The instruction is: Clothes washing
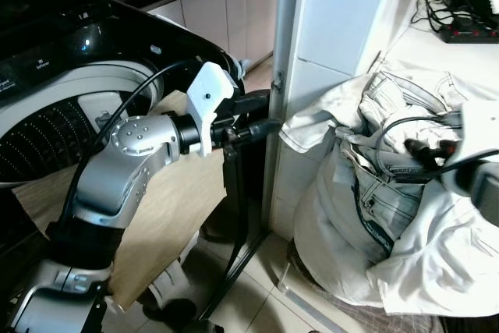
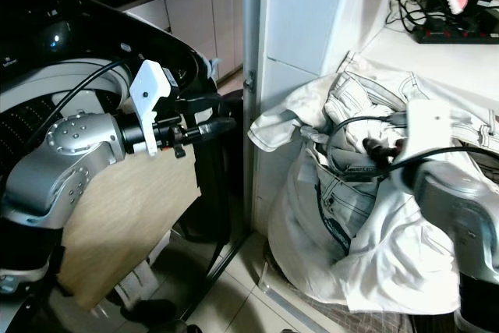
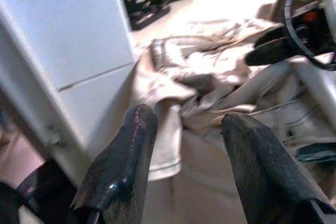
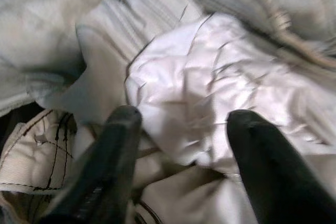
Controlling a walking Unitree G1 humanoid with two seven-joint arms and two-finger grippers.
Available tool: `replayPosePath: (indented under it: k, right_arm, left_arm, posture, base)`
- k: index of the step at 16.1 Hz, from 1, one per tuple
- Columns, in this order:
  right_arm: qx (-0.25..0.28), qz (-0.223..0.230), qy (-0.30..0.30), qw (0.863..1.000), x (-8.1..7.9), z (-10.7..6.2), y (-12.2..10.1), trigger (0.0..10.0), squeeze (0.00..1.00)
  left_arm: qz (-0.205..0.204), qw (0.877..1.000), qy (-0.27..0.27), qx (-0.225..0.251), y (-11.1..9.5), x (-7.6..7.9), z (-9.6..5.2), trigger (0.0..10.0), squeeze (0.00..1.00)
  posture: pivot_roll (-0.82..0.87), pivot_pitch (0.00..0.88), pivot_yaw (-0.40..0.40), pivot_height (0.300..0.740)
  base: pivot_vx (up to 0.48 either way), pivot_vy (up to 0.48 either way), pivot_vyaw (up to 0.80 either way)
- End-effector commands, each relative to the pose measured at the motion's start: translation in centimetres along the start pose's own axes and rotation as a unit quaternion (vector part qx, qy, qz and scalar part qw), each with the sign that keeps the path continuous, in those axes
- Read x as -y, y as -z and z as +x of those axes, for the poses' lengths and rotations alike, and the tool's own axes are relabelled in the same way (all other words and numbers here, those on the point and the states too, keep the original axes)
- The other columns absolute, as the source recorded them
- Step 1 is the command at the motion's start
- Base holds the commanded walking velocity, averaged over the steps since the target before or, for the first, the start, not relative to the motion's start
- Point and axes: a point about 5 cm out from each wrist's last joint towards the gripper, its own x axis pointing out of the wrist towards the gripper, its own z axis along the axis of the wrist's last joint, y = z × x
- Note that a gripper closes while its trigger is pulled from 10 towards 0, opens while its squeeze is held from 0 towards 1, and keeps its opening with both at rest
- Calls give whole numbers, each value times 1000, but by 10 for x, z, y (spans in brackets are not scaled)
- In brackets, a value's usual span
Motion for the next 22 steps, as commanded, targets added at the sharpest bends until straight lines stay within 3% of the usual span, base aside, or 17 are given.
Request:
replayPosePath:
  k: [1, 4, 7, 10, 11, 12, 14, 16, 17, 18, 22]
  right_arm:
    - [8, 14, 7, 1000, 5, -13, -1, 10000, 1000]
    - [15, 34, 44, 998, 21, -35, 3, 10000, 1000]
    - [10, 64, 53, 996, 31, -39, 10, 10000, 1000]
    - [0, 129, 40, 991, 43, -32, 31, 10000, 984]
    - [3, 160, 21, 987, 43, -27, 36, 10000, 55]
    - [5, 191, 1, 982, 41, -24, 40, 10000, 0]
    - [-10, 234, -2, 972, 41, -16, 50, 10000, 0]
    - [-22, 245, 11, 969, 43, -13, 55, 10000, 0]
    - [-24, 250, 17, 968, 45, -11, 57, 2314, 0]
    - [-16, 256, 16, 966, 45, -9, 54, 0, 0]
    - [-9, 260, 18, 965, 45, -9, 51, 0, 0]
  left_arm:
    - [-3, 1000, 27, 12, -4, 10, 0, 10000, 0]
    - [-10, 999, 40, 26, -8, 19, 0, 10000, 0]
    - [-14, 998, 53, 28, -9, 23, 0, 10000, 0]
    - [-23, 995, 87, 31, -9, 33, 1, 10000, 0]
    - [-22, 995, 92, 32, -9, 36, 2, 10000, 0]
    - [-21, 995, 94, 34, -9, 37, 3, 10000, 0]
    - [-19, 994, 98, 34, -9, 38, 3, 10000, 0]
    - [-22, 994, 102, 34, -9, 39, 2, 10000, 0]
    - [-22, 994, 104, 32, -9, 40, 1, 10000, 0]
    - [-20, 994, 100, 32, -9, 40, 0, 10000, 0]
    - [-21, 994, 100, 32, -8, 40, 0, 10000, 0]
  posture:
    - [-125, 0, 45, 740]
    - [-130, 0, 49, 740]
    - [-133, 0, 51, 740]
    - [-131, 0, 53, 740]
    - [-131, 0, 53, 740]
    - [-128, 0, 53, 740]
    - [-124, 0, 50, 740]
    - [-119, 0, 44, 740]
    - [-117, 0, 43, 740]
    - [-117, 0, 42, 740]
    - [-118, 0, 42, 740]
  base:
    - [0, 0, 0]
    - [0, 0, 0]
    - [0, 0, 0]
    - [0, 0, 0]
    - [0, 0, 0]
    - [0, 0, 0]
    - [0, 0, 0]
    - [0, 0, 0]
    - [0, 0, 0]
    - [0, 0, 0]
    - [0, 0, 0]
